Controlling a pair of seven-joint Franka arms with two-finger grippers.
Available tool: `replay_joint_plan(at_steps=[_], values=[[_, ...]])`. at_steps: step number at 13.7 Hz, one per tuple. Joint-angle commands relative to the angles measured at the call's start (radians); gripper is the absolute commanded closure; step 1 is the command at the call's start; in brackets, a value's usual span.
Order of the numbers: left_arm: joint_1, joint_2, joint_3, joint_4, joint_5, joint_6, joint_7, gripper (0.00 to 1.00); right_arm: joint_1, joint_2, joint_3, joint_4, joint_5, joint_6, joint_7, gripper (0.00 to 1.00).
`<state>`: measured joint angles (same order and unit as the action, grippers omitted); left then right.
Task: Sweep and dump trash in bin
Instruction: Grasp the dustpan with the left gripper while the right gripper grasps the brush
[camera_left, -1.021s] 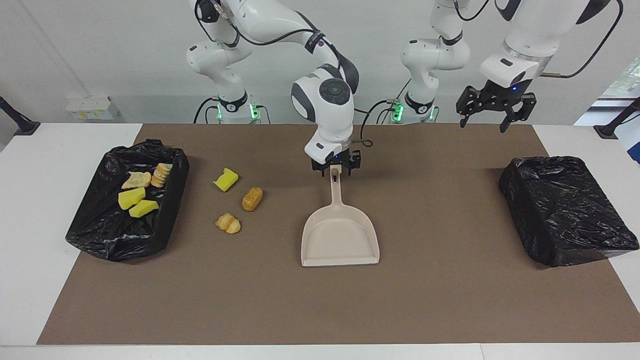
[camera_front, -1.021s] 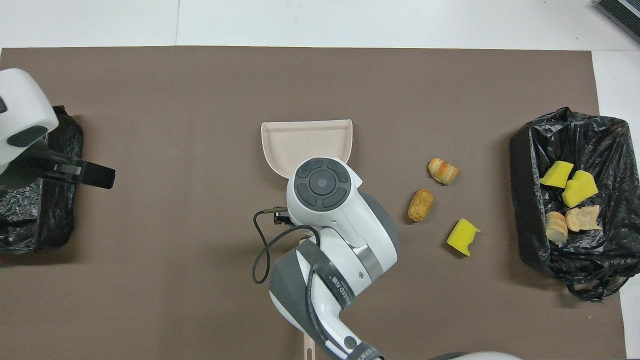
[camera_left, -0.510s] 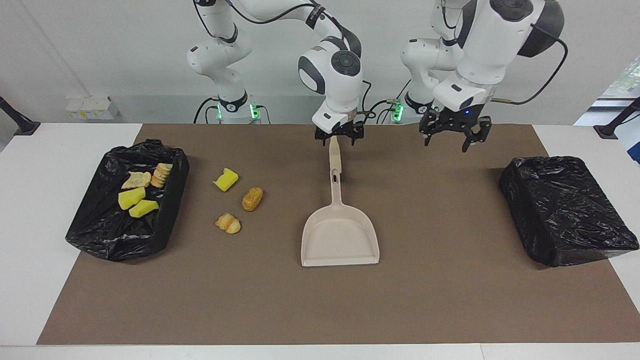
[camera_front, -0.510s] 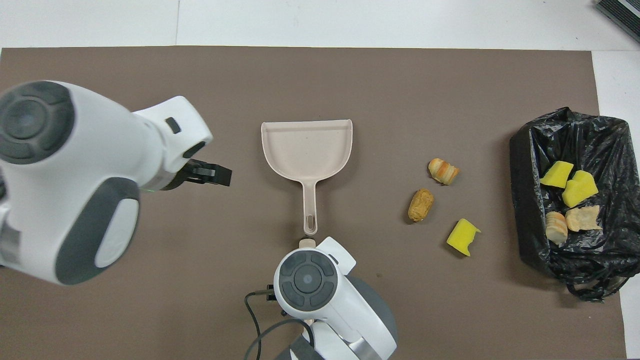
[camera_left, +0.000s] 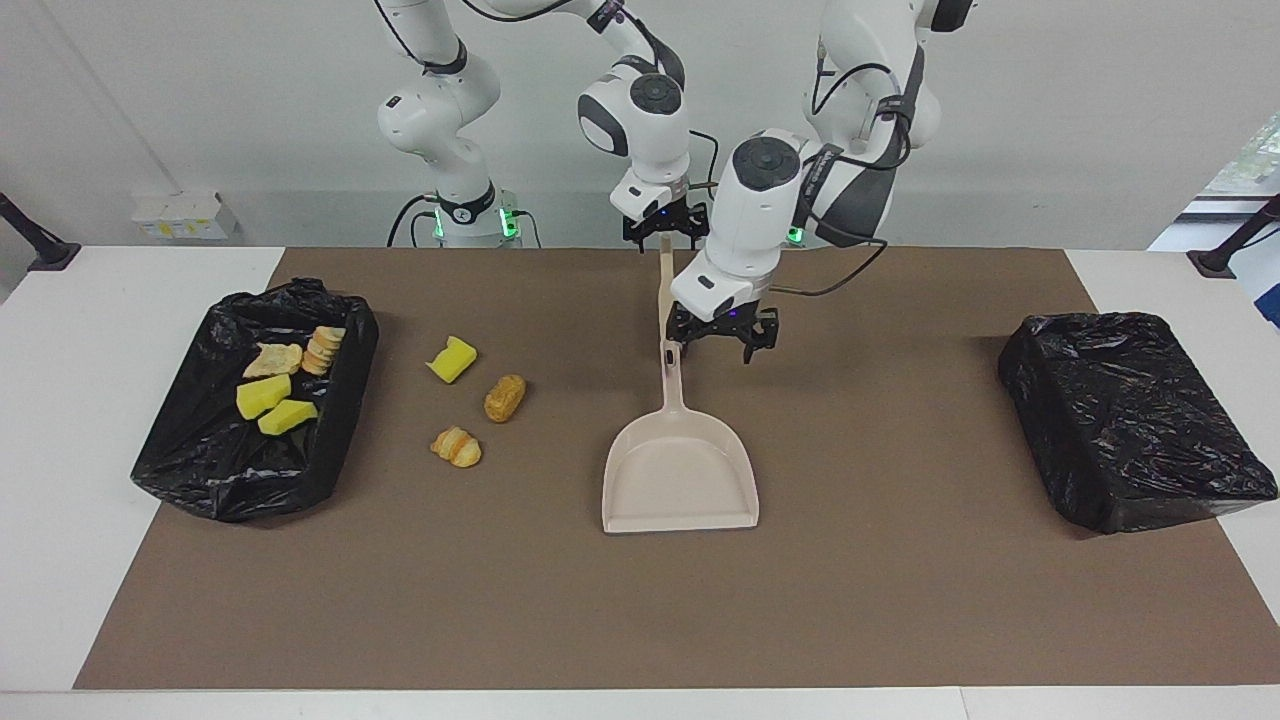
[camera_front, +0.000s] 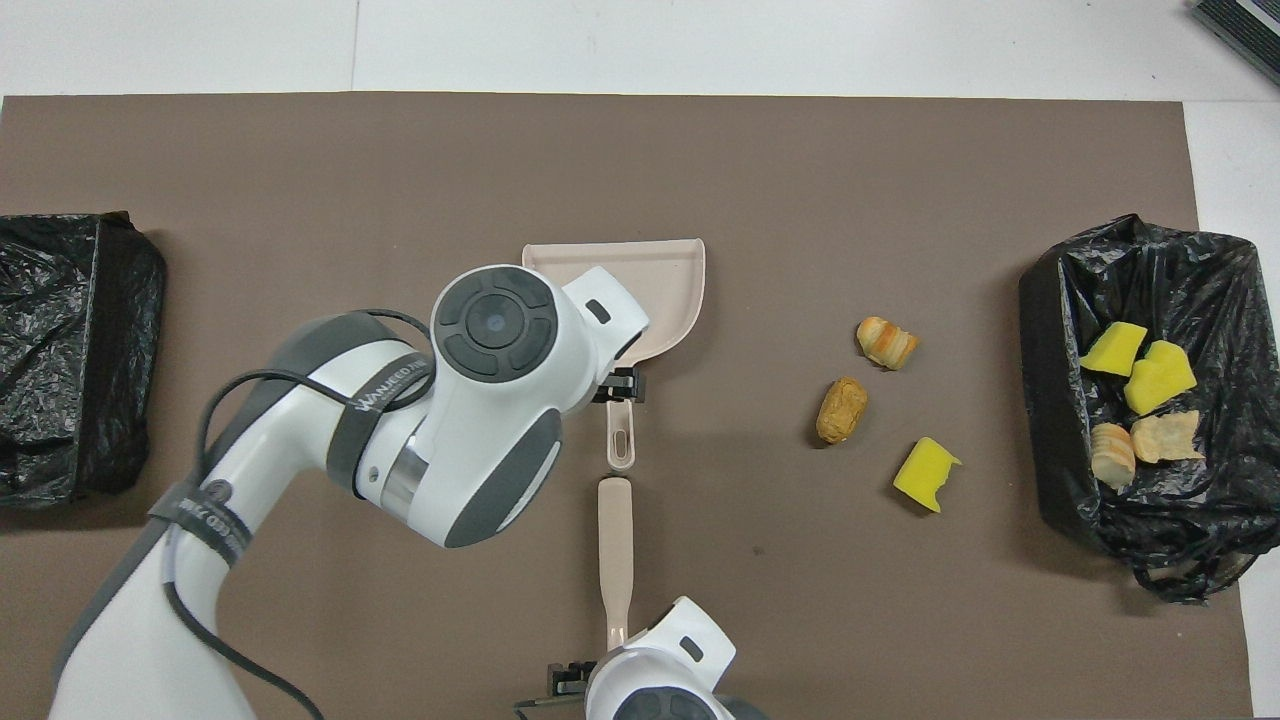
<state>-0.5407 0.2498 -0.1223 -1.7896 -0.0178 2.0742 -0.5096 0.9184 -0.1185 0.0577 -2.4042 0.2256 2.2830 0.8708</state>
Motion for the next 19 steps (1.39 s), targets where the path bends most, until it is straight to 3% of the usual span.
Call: replay_joint_plan(at_steps=[1, 4, 6, 9, 13, 15, 16, 18, 19], values=[[-0.044, -0.001, 0.018, -0.077, -0.008, 0.081, -0.020, 0.00, 0.039, -0.023, 0.001, -0.068, -0.017, 0.071, 0.114, 0.00], [-0.059, 0.006, 0.018, -0.116, -0.008, 0.128, -0.033, 0.00, 0.030, -0.021, 0.001, -0.075, -0.022, 0.069, 0.187, 0.00], [-0.068, 0.026, 0.018, -0.116, -0.008, 0.151, -0.047, 0.00, 0.034, -0.021, 0.001, -0.073, -0.113, 0.070, 0.256, 0.00], [-0.068, 0.035, 0.019, -0.110, -0.008, 0.188, -0.049, 0.31, 0.042, 0.020, 0.002, -0.067, -0.284, 0.099, 0.390, 0.01], [-0.070, 0.043, 0.019, -0.106, 0.001, 0.202, -0.055, 0.66, 0.042, 0.031, 0.002, -0.056, -0.290, 0.121, 0.404, 0.35], [-0.068, 0.043, 0.021, -0.103, 0.016, 0.190, -0.043, 0.91, 0.042, 0.036, 0.002, -0.056, -0.290, 0.138, 0.412, 0.49], [-0.058, 0.043, 0.021, -0.097, 0.056, 0.188, -0.030, 0.97, 0.040, 0.039, 0.002, -0.055, -0.290, 0.138, 0.412, 0.63], [-0.053, 0.025, 0.029, -0.090, 0.134, 0.156, 0.046, 0.99, 0.040, 0.040, 0.002, -0.044, -0.290, 0.136, 0.406, 0.94], [-0.039, 0.011, 0.030, -0.079, 0.142, 0.112, 0.119, 0.99, 0.042, 0.046, 0.002, -0.029, -0.290, 0.127, 0.405, 1.00]])
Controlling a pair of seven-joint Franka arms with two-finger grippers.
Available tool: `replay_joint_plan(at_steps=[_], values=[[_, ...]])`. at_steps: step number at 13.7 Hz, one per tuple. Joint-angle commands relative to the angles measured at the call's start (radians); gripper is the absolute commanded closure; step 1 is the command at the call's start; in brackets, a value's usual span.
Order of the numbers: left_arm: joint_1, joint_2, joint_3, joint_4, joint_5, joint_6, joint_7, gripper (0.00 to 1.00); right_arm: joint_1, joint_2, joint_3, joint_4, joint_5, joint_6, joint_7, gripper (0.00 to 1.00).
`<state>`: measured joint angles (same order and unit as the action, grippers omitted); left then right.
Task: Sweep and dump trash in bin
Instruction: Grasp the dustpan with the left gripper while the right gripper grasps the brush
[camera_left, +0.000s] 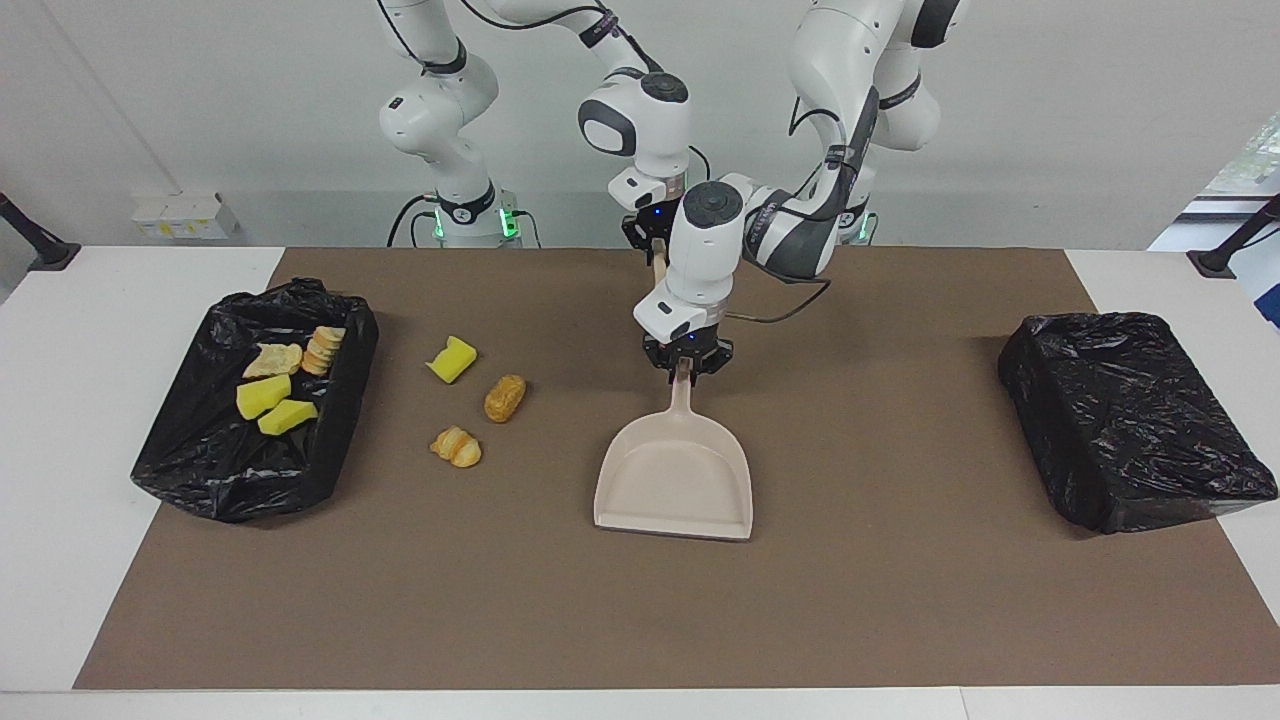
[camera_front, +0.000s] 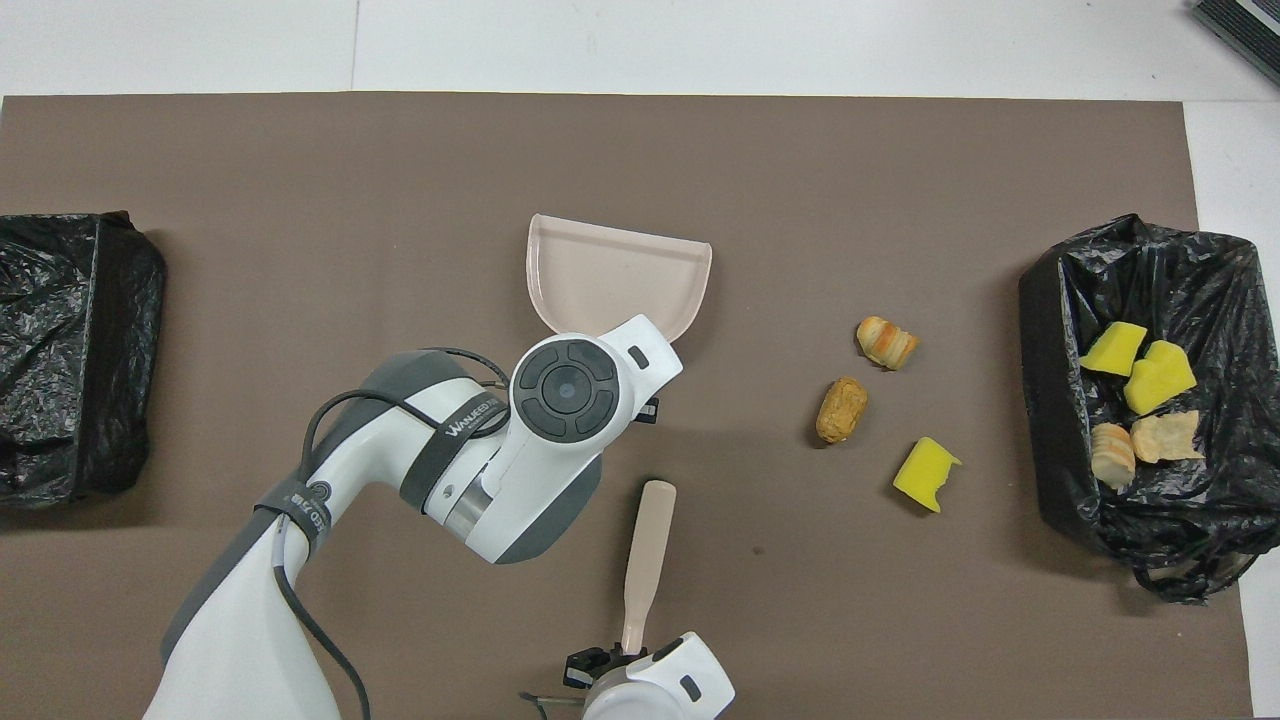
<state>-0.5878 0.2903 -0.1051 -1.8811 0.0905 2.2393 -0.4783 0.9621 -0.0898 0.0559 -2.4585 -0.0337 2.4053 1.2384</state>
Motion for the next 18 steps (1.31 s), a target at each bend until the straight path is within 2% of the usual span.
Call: replay_joint_plan(at_steps=[1, 3, 7, 10, 13, 16, 18], values=[[0.032, -0.039, 0.015, 0.025, 0.034, -0.093, 0.193, 1.00, -0.003, 0.018, 0.002, 0.035, -0.031, 0.002, 0.036, 1.00], [0.060, -0.059, 0.015, 0.045, 0.034, -0.157, 0.382, 1.00, -0.017, -0.017, 0.001, 0.035, -0.031, -0.024, 0.009, 1.00], [0.089, -0.098, 0.015, 0.040, 0.034, -0.253, 0.750, 1.00, -0.126, -0.119, -0.002, 0.035, -0.032, -0.223, -0.170, 1.00], [0.092, -0.108, 0.015, 0.036, 0.034, -0.290, 0.953, 1.00, -0.218, -0.125, -0.005, 0.067, -0.032, -0.348, -0.315, 1.00], [0.088, -0.123, 0.013, 0.008, 0.034, -0.290, 1.027, 1.00, -0.337, -0.125, -0.005, 0.075, -0.102, -0.405, -0.448, 1.00], [0.074, -0.128, 0.007, -0.018, 0.032, -0.296, 1.095, 1.00, -0.488, -0.140, -0.002, 0.075, -0.132, -0.391, -0.557, 1.00], [0.066, -0.138, 0.004, -0.035, 0.032, -0.299, 1.096, 1.00, -0.554, -0.139, -0.005, 0.075, -0.159, -0.376, -0.663, 1.00]])
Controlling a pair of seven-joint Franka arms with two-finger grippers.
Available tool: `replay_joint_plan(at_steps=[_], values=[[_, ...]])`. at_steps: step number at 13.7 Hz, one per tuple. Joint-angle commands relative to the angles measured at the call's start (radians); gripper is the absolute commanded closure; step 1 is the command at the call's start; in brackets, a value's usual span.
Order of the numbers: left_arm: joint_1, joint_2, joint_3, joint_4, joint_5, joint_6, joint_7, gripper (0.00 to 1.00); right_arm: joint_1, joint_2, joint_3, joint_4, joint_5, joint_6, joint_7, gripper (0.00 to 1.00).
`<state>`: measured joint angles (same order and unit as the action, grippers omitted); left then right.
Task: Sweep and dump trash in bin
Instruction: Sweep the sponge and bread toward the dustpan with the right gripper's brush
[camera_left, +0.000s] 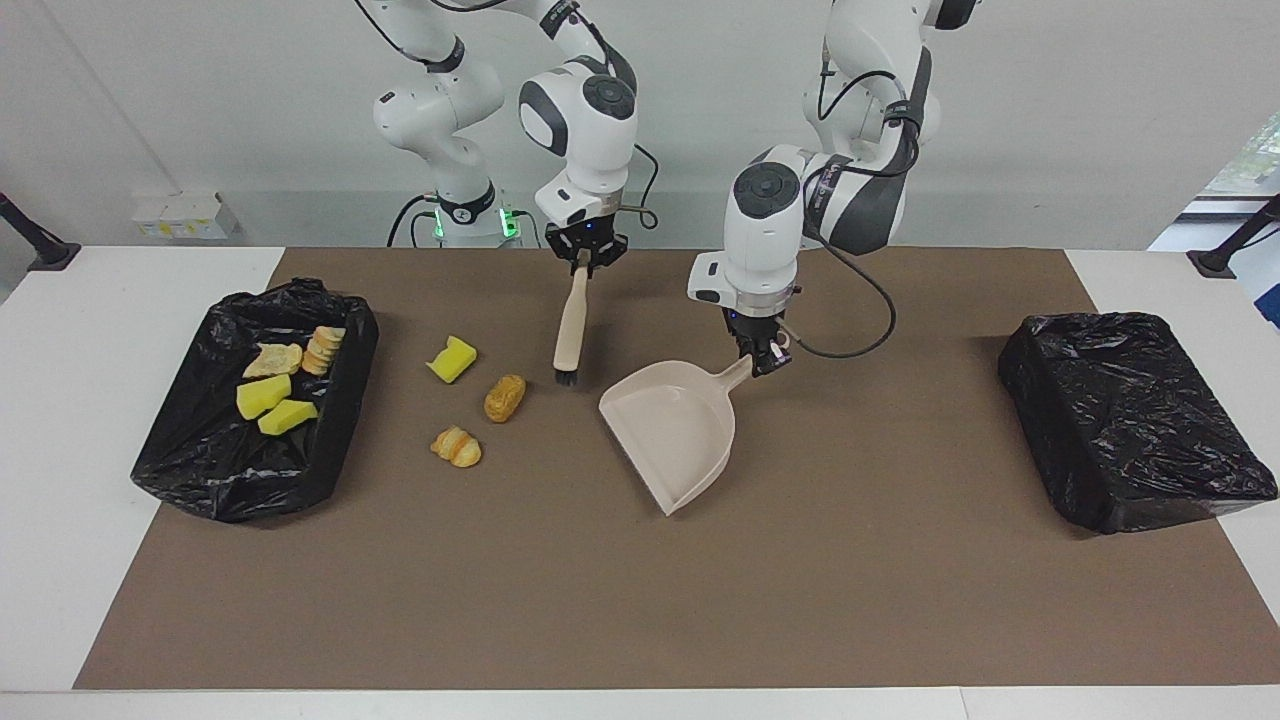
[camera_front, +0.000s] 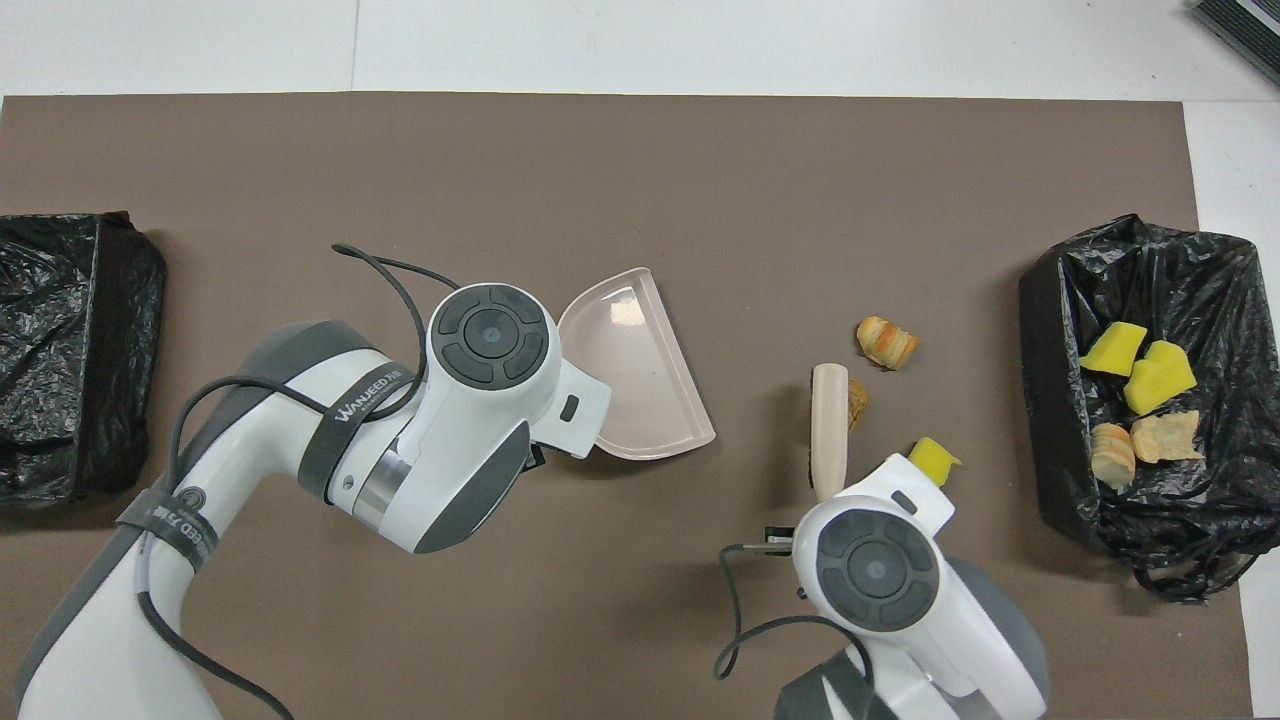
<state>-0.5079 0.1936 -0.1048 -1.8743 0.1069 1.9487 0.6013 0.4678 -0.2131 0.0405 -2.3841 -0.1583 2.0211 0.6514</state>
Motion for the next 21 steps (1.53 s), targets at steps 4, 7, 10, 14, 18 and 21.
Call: replay_joint_plan(at_steps=[4, 7, 10, 14, 18, 21], values=[[-0.059, -0.069, 0.000, -0.106, 0.000, -0.001, 0.012, 1.00, -0.124, -0.046, 0.015, -0.033, -0.078, -0.013, -0.110, 1.00], [-0.100, -0.097, 0.000, -0.154, -0.001, 0.013, 0.011, 1.00, -0.135, -0.118, 0.013, -0.096, -0.078, -0.088, -0.088, 1.00], [-0.107, -0.097, -0.003, -0.157, -0.007, 0.036, 0.009, 1.00, -0.190, -0.167, 0.015, -0.141, -0.076, -0.157, -0.087, 1.00], [-0.115, -0.080, -0.001, -0.164, -0.015, 0.078, 0.012, 1.00, -0.230, -0.258, 0.009, -0.248, -0.060, -0.183, -0.087, 1.00], [-0.106, -0.074, -0.001, -0.164, -0.018, 0.087, 0.014, 1.00, -0.233, -0.258, 0.009, -0.297, -0.049, -0.124, -0.084, 1.00], [-0.103, -0.076, 0.000, -0.167, -0.018, 0.075, 0.015, 1.00, -0.222, -0.178, 0.010, -0.271, -0.001, -0.017, -0.090, 1.00]])
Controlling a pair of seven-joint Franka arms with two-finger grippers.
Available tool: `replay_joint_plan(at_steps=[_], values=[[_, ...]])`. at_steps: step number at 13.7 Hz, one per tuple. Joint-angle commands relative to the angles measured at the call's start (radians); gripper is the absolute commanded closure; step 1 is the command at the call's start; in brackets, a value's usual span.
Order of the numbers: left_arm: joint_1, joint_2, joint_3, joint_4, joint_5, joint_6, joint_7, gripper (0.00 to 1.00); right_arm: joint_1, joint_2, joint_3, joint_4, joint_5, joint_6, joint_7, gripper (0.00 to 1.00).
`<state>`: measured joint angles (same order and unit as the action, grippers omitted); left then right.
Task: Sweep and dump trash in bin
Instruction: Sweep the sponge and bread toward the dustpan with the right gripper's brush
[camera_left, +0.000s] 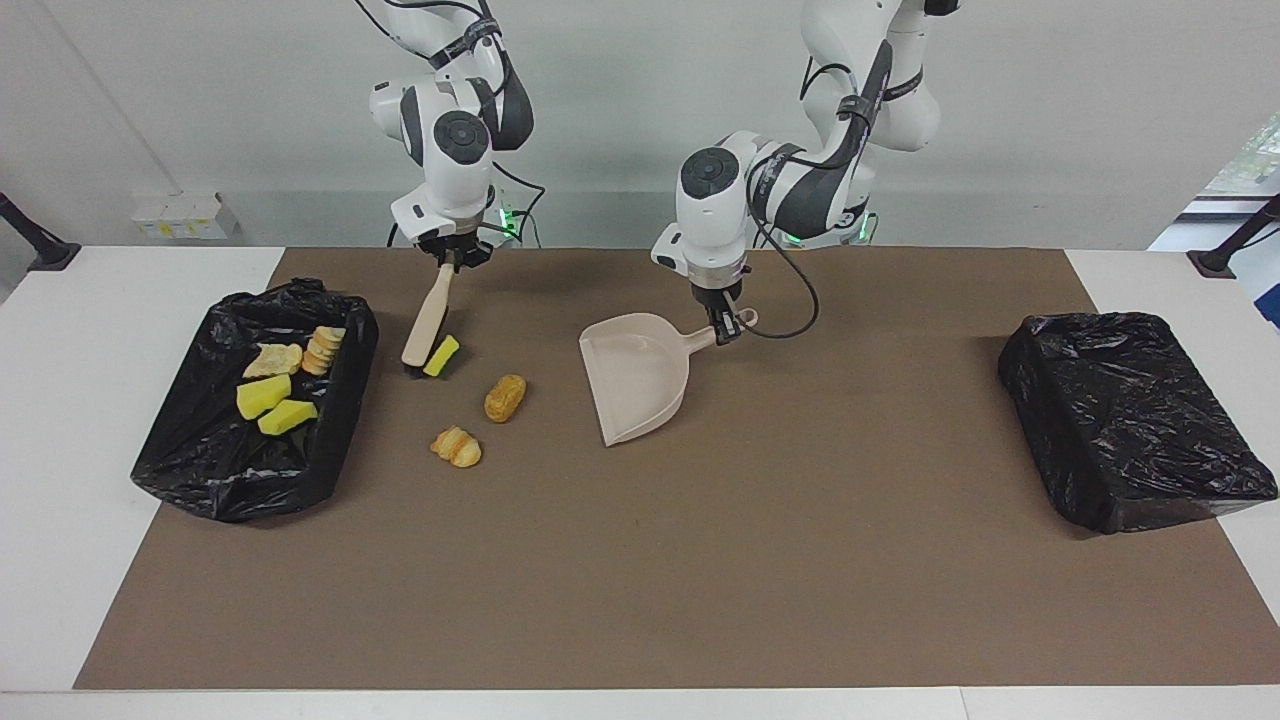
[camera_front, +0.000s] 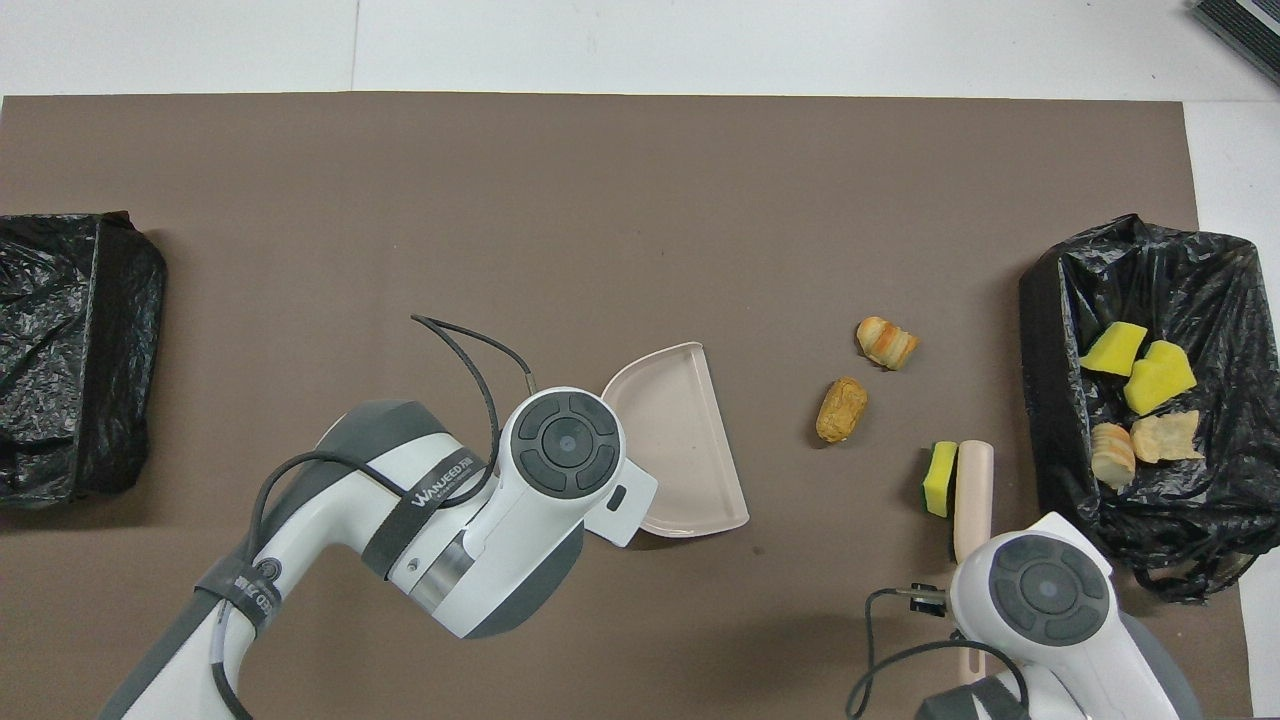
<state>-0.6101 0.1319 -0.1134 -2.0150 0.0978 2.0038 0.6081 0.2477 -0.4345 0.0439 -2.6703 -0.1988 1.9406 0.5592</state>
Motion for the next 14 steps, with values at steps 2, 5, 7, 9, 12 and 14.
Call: replay_joint_plan(at_steps=[2, 5, 7, 9, 12, 14], values=[[0.010, -0.014, 0.009, -0.027, -0.009, 0.012, 0.009, 1.00, 0.007, 0.100, 0.010, 0.071, 0.065, 0.090, -0.015, 1.00], [0.009, -0.015, 0.009, -0.030, -0.009, 0.010, 0.007, 1.00, 0.080, 0.201, 0.010, 0.186, 0.140, 0.104, -0.001, 1.00], [0.009, -0.020, 0.009, -0.030, -0.009, -0.020, 0.007, 1.00, 0.099, 0.279, 0.013, 0.245, 0.144, 0.142, 0.004, 1.00], [0.007, -0.020, 0.009, -0.031, -0.009, -0.019, 0.004, 1.00, 0.120, 0.316, 0.014, 0.308, 0.179, 0.132, 0.002, 1.00], [0.006, -0.020, 0.009, -0.031, -0.009, -0.019, -0.002, 1.00, 0.166, 0.339, 0.014, 0.351, 0.274, 0.140, -0.059, 1.00], [0.006, -0.020, 0.009, -0.031, -0.009, -0.019, -0.002, 1.00, 0.192, 0.342, 0.014, 0.354, 0.376, 0.146, -0.103, 1.00]])
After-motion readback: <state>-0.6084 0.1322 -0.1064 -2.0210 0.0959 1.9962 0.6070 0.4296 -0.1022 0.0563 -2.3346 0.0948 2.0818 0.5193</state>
